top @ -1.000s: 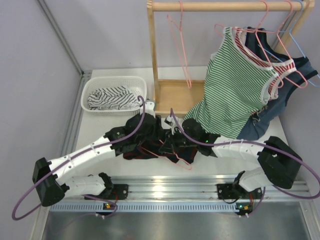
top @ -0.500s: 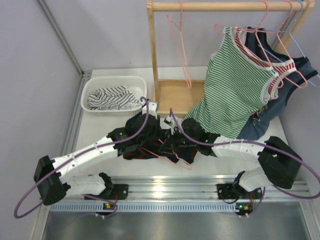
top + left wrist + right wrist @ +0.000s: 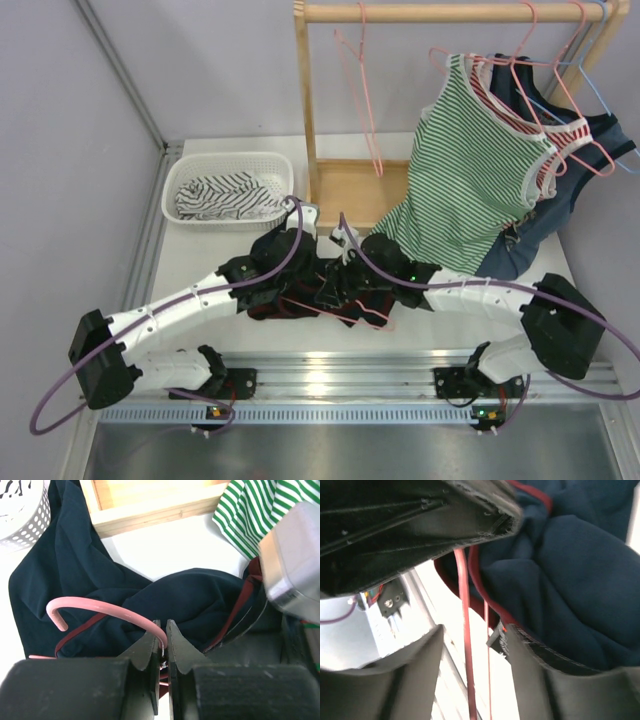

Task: Place the tank top on the hanger

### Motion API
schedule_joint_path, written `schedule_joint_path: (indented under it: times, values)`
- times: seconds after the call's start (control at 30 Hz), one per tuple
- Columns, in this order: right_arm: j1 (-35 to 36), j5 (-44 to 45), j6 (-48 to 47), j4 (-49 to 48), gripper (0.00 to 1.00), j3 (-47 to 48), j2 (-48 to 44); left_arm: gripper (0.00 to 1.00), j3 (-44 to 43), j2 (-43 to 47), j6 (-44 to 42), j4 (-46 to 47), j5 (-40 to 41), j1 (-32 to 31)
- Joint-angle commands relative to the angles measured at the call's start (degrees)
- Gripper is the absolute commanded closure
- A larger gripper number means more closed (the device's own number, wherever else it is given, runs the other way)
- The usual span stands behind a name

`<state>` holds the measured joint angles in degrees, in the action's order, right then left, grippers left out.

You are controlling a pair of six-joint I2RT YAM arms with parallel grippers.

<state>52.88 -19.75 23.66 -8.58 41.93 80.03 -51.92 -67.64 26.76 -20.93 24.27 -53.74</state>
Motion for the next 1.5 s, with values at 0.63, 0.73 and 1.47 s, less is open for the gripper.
schedule_joint_path:
  times: [0.63,0.73,1.47]
  values:
    - [-1.7,36.2,12.5,38.1,0.64,3.4,-17.0,1.0,-0.8,1.0,-1.5,4.5,2.3,-0.2]
    - [-1.6,37.7,12.8,38.8,0.66,4.3,-15.1,1.0,-0.7,1.4,-1.5,4.7,2.3,-0.2]
    - [-1.5,41.6,12.4,40.3,0.61,10.5,-5.3,1.0,-0.5,1.3,-1.9,5.0,2.4,-0.2]
